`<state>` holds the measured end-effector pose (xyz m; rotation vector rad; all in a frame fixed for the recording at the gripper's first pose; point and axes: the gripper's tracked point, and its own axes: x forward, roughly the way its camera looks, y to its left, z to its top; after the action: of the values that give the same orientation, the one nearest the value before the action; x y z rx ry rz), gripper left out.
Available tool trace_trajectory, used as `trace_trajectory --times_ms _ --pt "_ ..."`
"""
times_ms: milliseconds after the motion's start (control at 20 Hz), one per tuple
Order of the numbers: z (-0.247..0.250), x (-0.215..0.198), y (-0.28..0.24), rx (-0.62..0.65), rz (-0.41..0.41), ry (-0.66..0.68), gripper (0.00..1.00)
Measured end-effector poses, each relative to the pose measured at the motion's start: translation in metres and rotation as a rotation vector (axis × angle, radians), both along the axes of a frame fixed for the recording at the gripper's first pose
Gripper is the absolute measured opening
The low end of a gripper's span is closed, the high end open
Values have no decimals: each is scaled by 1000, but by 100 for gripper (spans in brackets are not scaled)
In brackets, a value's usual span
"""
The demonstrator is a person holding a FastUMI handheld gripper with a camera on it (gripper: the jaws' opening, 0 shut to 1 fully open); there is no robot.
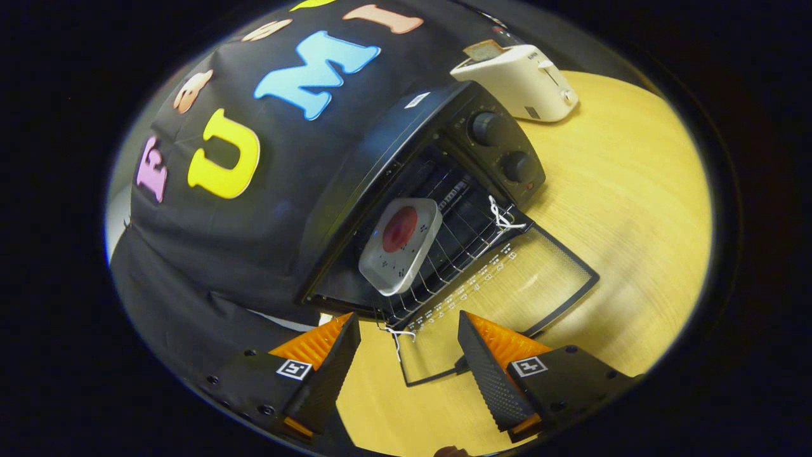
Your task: Open the toaster oven, put the food inside, and close the toaster oven door.
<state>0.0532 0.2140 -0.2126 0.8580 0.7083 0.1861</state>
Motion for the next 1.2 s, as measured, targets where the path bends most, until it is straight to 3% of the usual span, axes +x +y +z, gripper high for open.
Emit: trace_trajectory --times_ms 150,400,600,850,1200 --pt "-14 -7 -14 -174 34 -22 98" --pt "-19 -20 -17 -352 122 -56 98" --pt "-35 -36 -19 -433 162 -1 98" --pt "-63 -52 -36 -665 244 67 98" --pt "-96 -67 -47 -847 294 177 99"
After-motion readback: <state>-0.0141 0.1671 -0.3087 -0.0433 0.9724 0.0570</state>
